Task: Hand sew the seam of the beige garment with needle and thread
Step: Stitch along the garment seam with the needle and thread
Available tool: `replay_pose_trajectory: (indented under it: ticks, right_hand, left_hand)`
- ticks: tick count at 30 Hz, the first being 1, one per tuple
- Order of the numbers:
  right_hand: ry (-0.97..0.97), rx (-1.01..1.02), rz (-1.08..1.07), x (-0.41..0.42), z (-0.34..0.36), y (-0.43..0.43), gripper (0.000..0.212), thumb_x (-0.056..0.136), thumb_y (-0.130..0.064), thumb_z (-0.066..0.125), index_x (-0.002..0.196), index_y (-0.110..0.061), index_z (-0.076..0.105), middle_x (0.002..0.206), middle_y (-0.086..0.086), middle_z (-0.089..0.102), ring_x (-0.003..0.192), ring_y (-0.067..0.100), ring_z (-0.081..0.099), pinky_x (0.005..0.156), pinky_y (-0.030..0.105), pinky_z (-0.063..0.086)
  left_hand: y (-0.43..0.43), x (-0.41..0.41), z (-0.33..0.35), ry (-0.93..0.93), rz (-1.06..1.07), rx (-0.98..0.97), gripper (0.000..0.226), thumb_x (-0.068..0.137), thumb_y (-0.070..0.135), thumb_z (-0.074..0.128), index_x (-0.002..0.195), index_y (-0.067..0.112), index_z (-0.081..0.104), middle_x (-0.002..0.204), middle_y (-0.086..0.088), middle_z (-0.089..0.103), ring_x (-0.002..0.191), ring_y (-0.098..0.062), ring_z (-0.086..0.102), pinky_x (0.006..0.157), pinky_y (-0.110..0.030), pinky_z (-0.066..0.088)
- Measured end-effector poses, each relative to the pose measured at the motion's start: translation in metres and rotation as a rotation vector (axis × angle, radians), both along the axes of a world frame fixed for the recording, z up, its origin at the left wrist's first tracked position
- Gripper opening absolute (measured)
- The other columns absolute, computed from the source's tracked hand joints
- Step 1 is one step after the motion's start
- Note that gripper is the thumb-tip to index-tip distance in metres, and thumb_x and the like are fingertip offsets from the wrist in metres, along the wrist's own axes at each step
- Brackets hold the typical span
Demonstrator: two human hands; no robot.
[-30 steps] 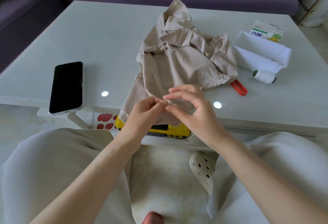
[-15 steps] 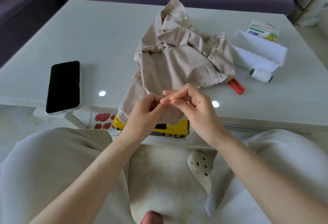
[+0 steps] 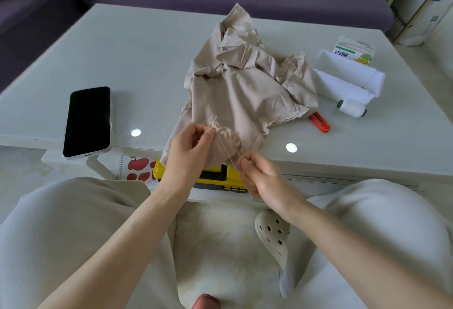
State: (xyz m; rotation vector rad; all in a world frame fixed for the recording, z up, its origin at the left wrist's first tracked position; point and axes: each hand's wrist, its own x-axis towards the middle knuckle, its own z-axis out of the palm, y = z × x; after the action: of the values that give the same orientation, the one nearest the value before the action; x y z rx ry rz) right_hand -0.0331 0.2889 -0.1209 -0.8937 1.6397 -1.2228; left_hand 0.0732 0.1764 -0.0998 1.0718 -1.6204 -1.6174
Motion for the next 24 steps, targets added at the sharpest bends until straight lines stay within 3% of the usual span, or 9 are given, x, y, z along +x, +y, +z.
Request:
replay_pose_trajectory:
  ticks: [3,6,8,12,15,19,24]
  right_hand:
    - [0.217,0.041,0.008,0.006,-0.011,0.006,0.022,0.102,-0.021,0.038,0.08,-0.021,0.043,0.061,-0.011,0.038,0.052,0.004,0.035,0.058,0.023,0.03]
    - [0.353,-0.145,-0.102,0.01,-0.009,0.009,0.017,0.102,-0.021,0.034,0.089,-0.015,0.042,0.075,0.004,0.047,0.065,0.014,0.044,0.065,0.03,0.038]
    - [0.405,-0.285,-0.179,0.01,-0.001,0.004,0.018,0.1,-0.021,0.034,0.092,-0.009,0.044,0.08,0.006,0.051,0.071,0.017,0.049,0.068,0.027,0.041]
    - [0.413,-0.333,-0.187,0.015,0.012,-0.013,0.009,0.097,-0.012,0.049,0.089,-0.013,0.049,0.065,-0.012,0.044,0.058,0.006,0.042,0.057,0.022,0.04]
    - [0.446,-0.291,-0.202,0.018,0.012,-0.021,0.01,0.091,-0.016,0.062,0.096,-0.01,0.056,0.055,-0.013,0.035,0.053,0.005,0.037,0.054,0.022,0.038]
    - [0.408,-0.235,-0.19,0.017,0.011,-0.026,0.016,0.089,-0.019,0.066,0.094,-0.004,0.064,0.05,-0.024,0.046,0.051,0.0,0.044,0.053,0.011,0.033]
    - [0.401,-0.275,-0.216,0.018,0.008,-0.021,0.018,0.091,-0.016,0.062,0.078,-0.006,0.06,0.045,-0.014,0.038,0.046,0.006,0.031,0.052,0.028,0.034]
  left_hand:
    - [0.0,0.003,0.003,0.023,0.017,0.004,0.017,0.096,0.024,0.052,0.082,0.018,0.059,0.074,0.003,0.058,0.071,-0.012,0.054,0.065,-0.033,0.047]
    - [0.001,0.006,0.006,0.022,0.017,-0.022,0.016,0.096,0.024,0.052,0.082,0.017,0.059,0.076,0.001,0.058,0.074,-0.013,0.054,0.068,-0.037,0.05]
    - [0.003,0.006,0.007,0.014,0.005,-0.05,0.017,0.096,0.024,0.052,0.081,0.017,0.057,0.077,-0.002,0.058,0.074,-0.015,0.054,0.066,-0.035,0.05]
    - [0.004,0.006,0.006,0.013,-0.015,-0.066,0.018,0.096,0.024,0.052,0.079,0.018,0.055,0.074,-0.001,0.057,0.068,-0.013,0.052,0.053,-0.019,0.042]
    - [0.004,0.007,0.006,0.031,-0.024,-0.057,0.017,0.095,0.022,0.053,0.079,0.016,0.056,0.069,0.001,0.056,0.057,-0.006,0.048,0.05,-0.015,0.039]
    - [0.005,0.008,0.007,0.048,-0.042,-0.035,0.017,0.095,0.02,0.052,0.082,0.011,0.057,0.073,-0.004,0.06,0.053,0.001,0.051,0.048,-0.01,0.039]
    - [0.003,0.009,0.004,0.011,-0.029,-0.055,0.018,0.096,0.026,0.053,0.082,0.016,0.057,0.074,-0.002,0.057,0.063,-0.008,0.049,0.051,-0.014,0.041]
